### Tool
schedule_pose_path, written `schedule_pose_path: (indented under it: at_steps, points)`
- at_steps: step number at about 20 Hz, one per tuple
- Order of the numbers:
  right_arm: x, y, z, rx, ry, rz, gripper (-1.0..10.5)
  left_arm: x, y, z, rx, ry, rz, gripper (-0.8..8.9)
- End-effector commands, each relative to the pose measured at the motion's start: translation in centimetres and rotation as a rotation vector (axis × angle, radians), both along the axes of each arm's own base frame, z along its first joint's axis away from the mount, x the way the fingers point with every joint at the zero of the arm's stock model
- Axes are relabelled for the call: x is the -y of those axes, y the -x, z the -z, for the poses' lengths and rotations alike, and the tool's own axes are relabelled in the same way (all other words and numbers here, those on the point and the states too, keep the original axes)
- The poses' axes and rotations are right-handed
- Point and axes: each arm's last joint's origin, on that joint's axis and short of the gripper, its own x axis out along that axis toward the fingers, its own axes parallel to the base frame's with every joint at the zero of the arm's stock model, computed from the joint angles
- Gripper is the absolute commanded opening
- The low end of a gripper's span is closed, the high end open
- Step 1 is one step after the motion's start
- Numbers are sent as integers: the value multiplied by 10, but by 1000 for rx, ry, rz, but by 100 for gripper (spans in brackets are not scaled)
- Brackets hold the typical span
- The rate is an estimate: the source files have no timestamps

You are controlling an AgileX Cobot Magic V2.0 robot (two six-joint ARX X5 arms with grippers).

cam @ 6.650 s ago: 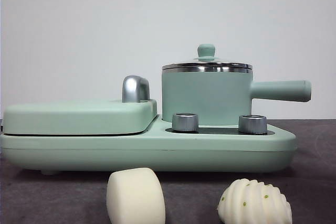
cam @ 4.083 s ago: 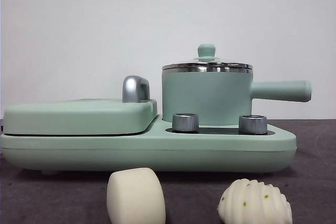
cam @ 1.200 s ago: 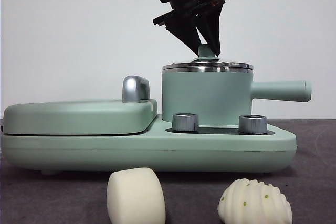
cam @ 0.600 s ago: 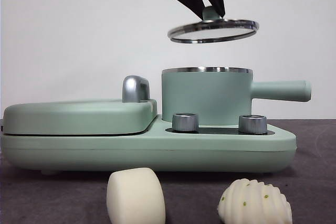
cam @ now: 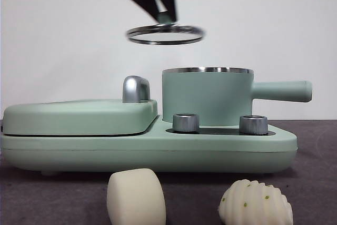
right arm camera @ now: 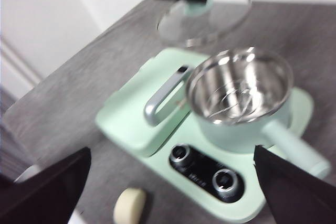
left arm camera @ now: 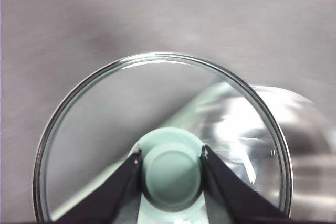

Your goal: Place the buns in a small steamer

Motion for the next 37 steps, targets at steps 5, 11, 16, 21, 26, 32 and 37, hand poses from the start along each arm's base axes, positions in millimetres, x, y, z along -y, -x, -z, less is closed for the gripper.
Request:
schedule_pose_path:
  at_steps: [5, 11, 16, 21, 26, 32, 37]
  points:
    - [-31, -25, 9, -191, 11, -96, 494, -69, -34, -10, 59, 10, -173, 18]
    - [-103, -46, 32, -390, 181, -211, 494, -132, -54, -11, 74, 12, -325, 18]
    - [-173, -57, 61, -504, 360, -276, 493, -158, -60, -12, 93, 17, -388, 18]
    - [-221, -63, 110, -574, 552, -288, 493, -168, -61, -12, 90, 16, -411, 18]
    - [-244, -68, 157, -656, 670, -297, 493, -169, -62, -11, 89, 17, -416, 18]
    - [-258, -68, 177, -652, 692, -315, 354, -169, -63, -10, 83, 19, -419, 18]
    - [-259, -65, 187, -702, 740, -323, 215, -168, -68, -3, 64, 14, -420, 18]
